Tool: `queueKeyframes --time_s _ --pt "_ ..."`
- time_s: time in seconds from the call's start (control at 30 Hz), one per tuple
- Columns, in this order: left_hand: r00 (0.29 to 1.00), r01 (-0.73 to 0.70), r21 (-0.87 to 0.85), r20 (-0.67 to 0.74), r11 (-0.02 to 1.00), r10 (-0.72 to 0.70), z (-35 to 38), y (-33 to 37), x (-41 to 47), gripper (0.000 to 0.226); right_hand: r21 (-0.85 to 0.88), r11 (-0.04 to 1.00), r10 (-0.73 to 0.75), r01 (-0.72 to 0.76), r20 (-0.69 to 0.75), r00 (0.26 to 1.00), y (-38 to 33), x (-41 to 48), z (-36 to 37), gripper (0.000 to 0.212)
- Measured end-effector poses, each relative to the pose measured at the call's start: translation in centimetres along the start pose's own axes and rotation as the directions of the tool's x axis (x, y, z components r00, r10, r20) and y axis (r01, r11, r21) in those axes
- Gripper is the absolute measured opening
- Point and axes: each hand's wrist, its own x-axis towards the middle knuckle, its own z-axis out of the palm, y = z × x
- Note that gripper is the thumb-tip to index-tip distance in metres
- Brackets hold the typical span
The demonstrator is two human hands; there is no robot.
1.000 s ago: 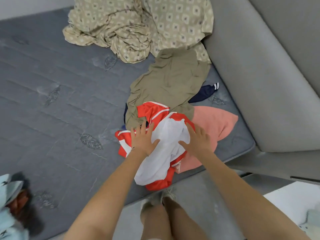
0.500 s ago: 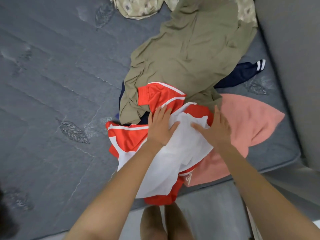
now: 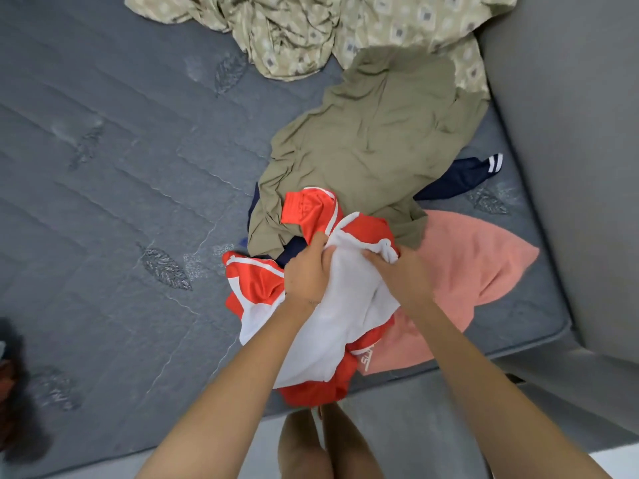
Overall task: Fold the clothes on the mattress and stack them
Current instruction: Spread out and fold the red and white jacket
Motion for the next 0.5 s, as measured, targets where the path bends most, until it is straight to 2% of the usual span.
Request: queueKeyframes --time_s 0.1,0.23,0.43,0.5 --pt "0.995 0.031 -0.141 -0.085 0.989 -0.044 -3.7 1.4 -1.7 0.017 0.003 0.998 -0.063 0.063 0.011 0.998 -4.2 -2.2 -1.0 0.044" --pt "0.969 0.026 -0.326 -0.224 0.945 -0.104 -9.8 3.3 -4.3 0.023 0.032 0.985 -0.173 0.172 0.012 0.985 -10.9 -6.3 -1.6 0.038" --pt "0.920 0.001 -0.353 -0.366 0.936 -0.139 -20.8 3.8 -8.7 0.019 0.018 0.908 -0.418 0.418 0.062 0.906 -21.1 -13.6 -1.6 0.019" --pt "0.899 -0.029 -0.353 -0.419 0.935 -0.130 -24.7 3.7 -10.1 0.020 0.062 0.886 -0.464 0.460 0.060 0.884 -24.1 -15.8 -1.2 0.024"
